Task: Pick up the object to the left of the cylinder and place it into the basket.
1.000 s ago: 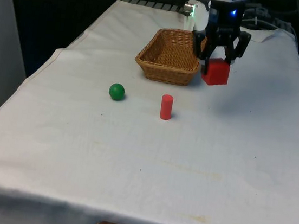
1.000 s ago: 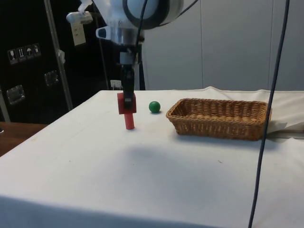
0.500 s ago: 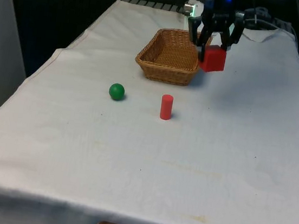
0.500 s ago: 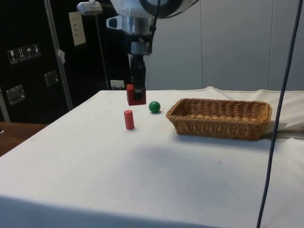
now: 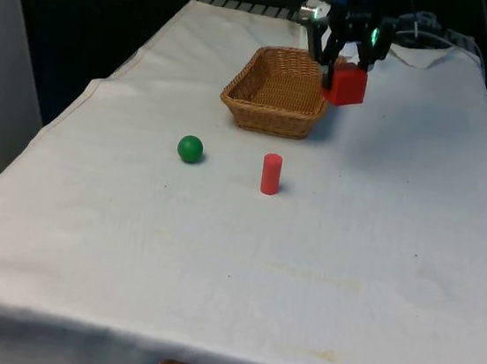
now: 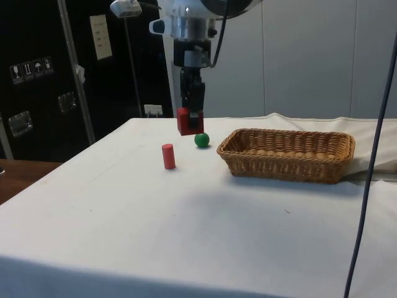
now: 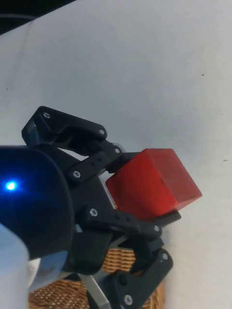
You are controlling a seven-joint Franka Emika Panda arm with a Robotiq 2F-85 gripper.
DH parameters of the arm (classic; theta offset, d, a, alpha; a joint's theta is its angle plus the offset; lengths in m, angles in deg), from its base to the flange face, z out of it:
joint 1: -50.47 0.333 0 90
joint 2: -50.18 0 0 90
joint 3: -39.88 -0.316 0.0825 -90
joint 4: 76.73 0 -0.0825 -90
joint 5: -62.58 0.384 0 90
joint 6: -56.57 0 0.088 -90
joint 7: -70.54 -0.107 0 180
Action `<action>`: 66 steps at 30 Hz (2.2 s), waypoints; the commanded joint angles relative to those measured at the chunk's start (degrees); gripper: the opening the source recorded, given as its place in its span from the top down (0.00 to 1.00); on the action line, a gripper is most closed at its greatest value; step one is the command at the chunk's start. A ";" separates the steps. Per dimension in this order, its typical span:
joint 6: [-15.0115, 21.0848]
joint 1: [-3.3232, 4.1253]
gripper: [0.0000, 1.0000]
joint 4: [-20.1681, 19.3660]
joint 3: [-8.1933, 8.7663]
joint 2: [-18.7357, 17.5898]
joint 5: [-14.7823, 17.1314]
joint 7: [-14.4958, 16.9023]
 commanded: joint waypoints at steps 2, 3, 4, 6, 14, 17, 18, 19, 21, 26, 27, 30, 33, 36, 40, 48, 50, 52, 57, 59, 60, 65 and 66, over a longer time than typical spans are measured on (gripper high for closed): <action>-0.34 -0.11 0.98 -0.29 0.23 0.00 -1.60 -0.57; -0.52 -0.11 0.98 -0.34 0.29 -0.06 -1.72 -0.52; -0.69 -0.11 0.98 -0.40 0.34 -0.11 -1.89 -0.46; -0.92 -0.11 0.98 -0.40 0.40 -0.17 -2.06 -0.40; -2.12 -0.29 0.98 -1.43 1.32 0.06 -4.30 0.00; -2.12 -0.34 0.98 -2.18 1.78 0.57 -5.10 0.23; -2.06 -0.40 0.98 -2.52 2.01 0.74 -5.39 0.40; -2.01 -0.40 0.98 -2.81 2.18 0.92 -5.61 0.52; -1.95 -0.46 0.98 -3.38 2.52 1.38 -6.19 0.74; -1.72 -0.63 0.98 -5.10 3.55 2.64 -7.45 1.55; -1.66 -0.63 0.98 -5.44 3.72 2.92 -7.68 1.66; -1.49 -0.86 0.98 -6.76 4.47 3.95 -8.65 2.29; -1.43 -0.97 0.98 -7.39 4.87 4.41 -9.05 2.69; -1.38 -1.20 0.98 -8.37 5.50 5.16 -9.74 3.27; -1.15 -1.55 0.98 -10.14 6.65 6.53 -10.71 4.53; 0.34 -1.95 0.98 -13.12 8.54 8.08 -11.23 7.28; -0.34 -1.49 0.98 -12.95 8.77 7.91 -10.14 7.91; 1.32 -2.06 0.98 -14.09 9.34 8.19 -11.23 8.59; 3.67 -2.06 0.98 -16.04 11.17 8.14 -10.94 11.57; 3.21 -1.66 0.98 -15.99 11.52 7.91 -10.14 12.09; 4.47 -2.01 0.98 -16.67 11.80 8.08 -10.83 12.55; 7.05 -1.95 0.98 -18.45 13.75 7.85 -10.54 15.64; 7.39 -1.95 0.98 -18.68 14.09 7.79 -10.49 16.21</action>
